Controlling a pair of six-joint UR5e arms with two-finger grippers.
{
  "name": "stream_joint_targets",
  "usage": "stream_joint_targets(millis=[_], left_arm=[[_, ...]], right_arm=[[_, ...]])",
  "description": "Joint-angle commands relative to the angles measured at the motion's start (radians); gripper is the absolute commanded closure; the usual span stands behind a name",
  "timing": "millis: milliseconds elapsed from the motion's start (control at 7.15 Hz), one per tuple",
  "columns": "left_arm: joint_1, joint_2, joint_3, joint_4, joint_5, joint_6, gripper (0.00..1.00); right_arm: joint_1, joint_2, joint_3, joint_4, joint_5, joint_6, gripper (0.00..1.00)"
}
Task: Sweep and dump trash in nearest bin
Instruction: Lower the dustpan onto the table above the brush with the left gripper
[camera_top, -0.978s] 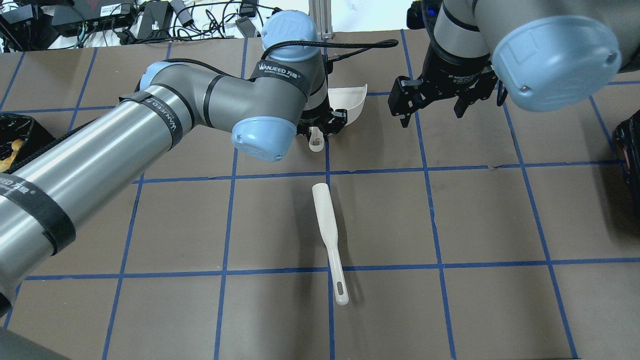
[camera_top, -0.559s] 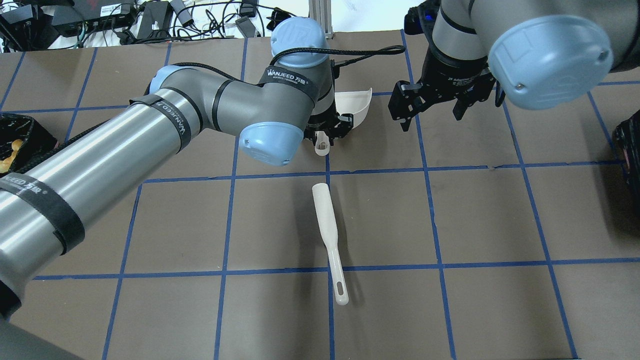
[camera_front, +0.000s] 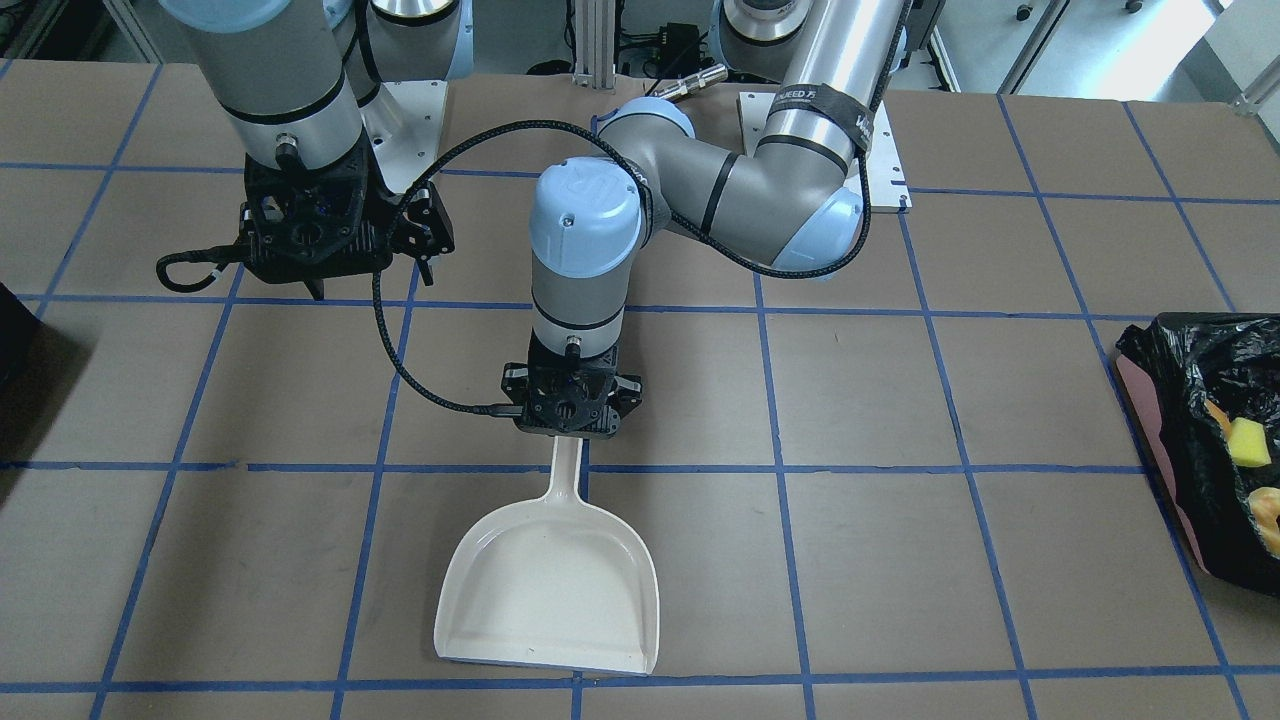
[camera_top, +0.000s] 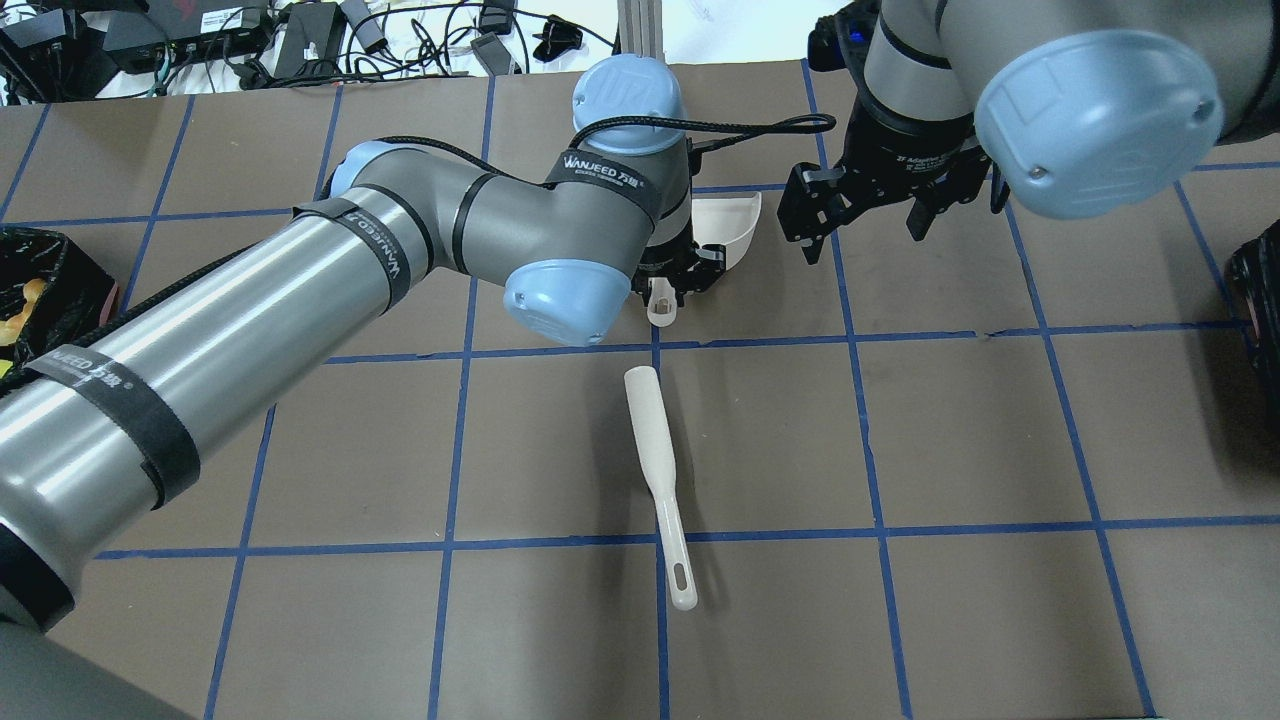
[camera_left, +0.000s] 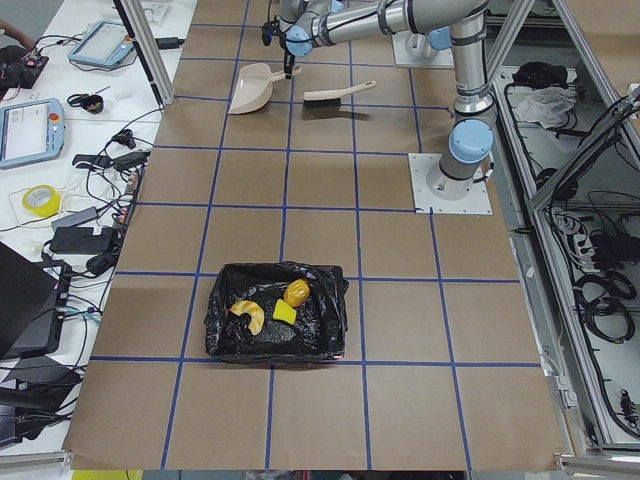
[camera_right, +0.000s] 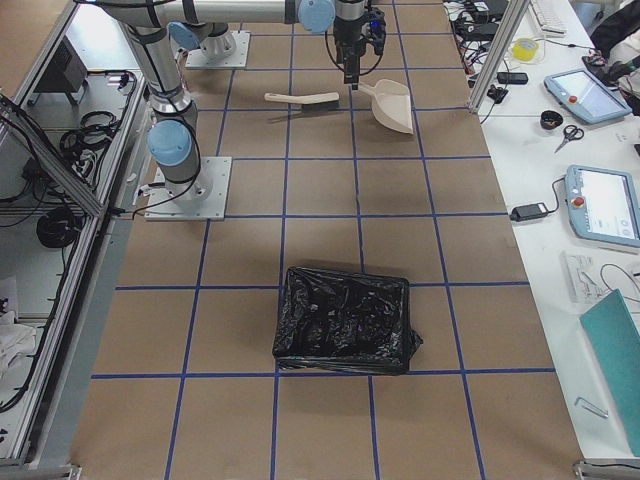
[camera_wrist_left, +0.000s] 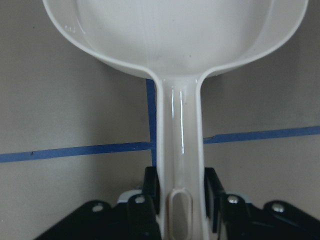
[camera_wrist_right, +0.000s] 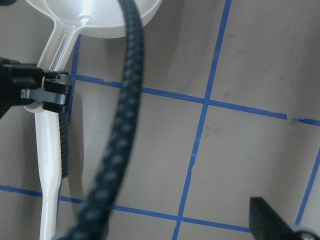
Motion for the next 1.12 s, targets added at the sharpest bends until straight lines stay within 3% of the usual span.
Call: stream_joint_targets(millis=[0,140,280,559,978], left_arm=[[-0.006,0.000,-0.001,0.000,0.000,0.016,1.00],[-0.006,0.004,-0.002,0.000,0.001,0.025,0.39],[-0.002,0.010,0.002,-0.002,0.001,0.027,0.00],[0.022,0.042,0.019,-0.037,0.009,0.025,0.00],[0.190,0.121,0.067,-0.195,0.006,0.092,0.00]], right_arm=[[0.000,0.000,0.000,-0.006,0.001,0.000,0.00],[0.000,0.000,0.000,-0.003,0.000,0.000,0.00],[0.000,0.002,0.001,-0.006,0.000,0.000,0.00],[0.000,0.002,0.001,-0.006,0.001,0.000,0.00],[0.000,0.000,0.002,-0.011,0.003,0.000,0.00]])
